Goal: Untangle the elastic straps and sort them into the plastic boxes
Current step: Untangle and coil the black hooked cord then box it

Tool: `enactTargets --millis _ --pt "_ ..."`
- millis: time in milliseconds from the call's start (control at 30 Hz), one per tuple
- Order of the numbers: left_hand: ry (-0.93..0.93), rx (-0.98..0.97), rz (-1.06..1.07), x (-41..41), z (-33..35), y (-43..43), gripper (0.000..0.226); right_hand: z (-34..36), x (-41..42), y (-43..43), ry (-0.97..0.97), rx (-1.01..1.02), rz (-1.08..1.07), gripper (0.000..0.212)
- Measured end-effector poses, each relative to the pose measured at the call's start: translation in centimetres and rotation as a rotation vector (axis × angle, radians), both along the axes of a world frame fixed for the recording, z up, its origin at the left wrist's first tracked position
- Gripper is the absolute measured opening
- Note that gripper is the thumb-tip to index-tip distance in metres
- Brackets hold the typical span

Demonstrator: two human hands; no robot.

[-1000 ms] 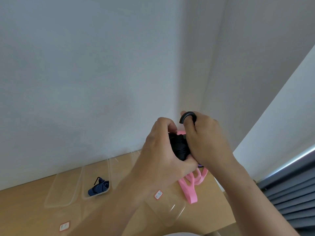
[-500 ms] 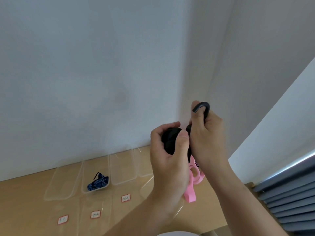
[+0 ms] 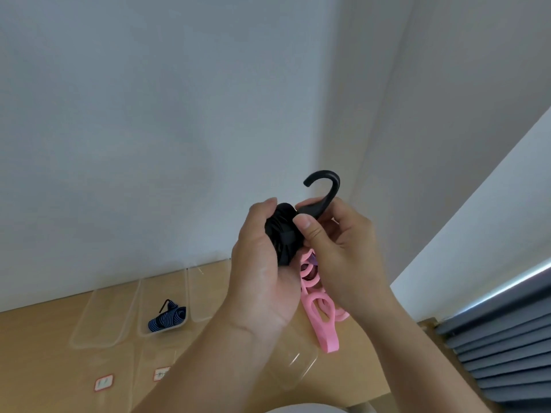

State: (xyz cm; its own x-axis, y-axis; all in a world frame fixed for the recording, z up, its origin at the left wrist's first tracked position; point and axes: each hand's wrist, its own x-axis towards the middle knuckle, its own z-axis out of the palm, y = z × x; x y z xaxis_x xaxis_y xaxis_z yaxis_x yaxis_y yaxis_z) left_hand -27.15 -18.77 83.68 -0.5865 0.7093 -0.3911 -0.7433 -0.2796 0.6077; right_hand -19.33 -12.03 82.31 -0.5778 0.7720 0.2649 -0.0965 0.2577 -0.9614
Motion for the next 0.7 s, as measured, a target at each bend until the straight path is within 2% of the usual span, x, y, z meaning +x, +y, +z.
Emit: enactTargets --millis 67,133,167,233,333,400,567,700 --pt "0.002 0.048 -0.060 -0.4 0.4 -0.1 0.020 -0.3 -0.4 -0.4 0.024 0.039 -0.067 0.003" --pt "0.047 0.073 -0.128 -0.4 0.6 -0.3 0.013 -0.5 -0.5 -0.6 0.038 0.032 -0.116 0.007" --pt "0.091 0.056 -0.134 -0.5 0.6 -0.2 0.018 -0.7 -0.4 -0.6 0.042 0.026 -0.123 0.008" --pt "0.267 -0.007 -0.085 -0.6 0.5 -0.3 0.043 -0.9 -0.1 -0.6 0.037 0.038 -0.108 0.009" --pt "0.754 -0.133 0.006 -1.4 0.3 -0.9 0.059 -1.0 0.4 -1.1 0.087 0.069 -0.056 0.007" --pt "1.029 -0.190 -0.021 -1.8 0.2 -1.4 0.064 -1.1 0.7 -1.3 0.127 0.082 -0.064 0.006" --pt "1.287 -0.290 -0.186 -2.3 0.7 -1.9 0.070 -0.9 1.3 -1.6 0.161 0.129 -0.074 0.015" --pt "1.602 -0.429 -0.425 -2.9 2.2 -1.6 0.083 -0.7 1.3 -1.0 -0.028 0.215 -0.103 0.014"
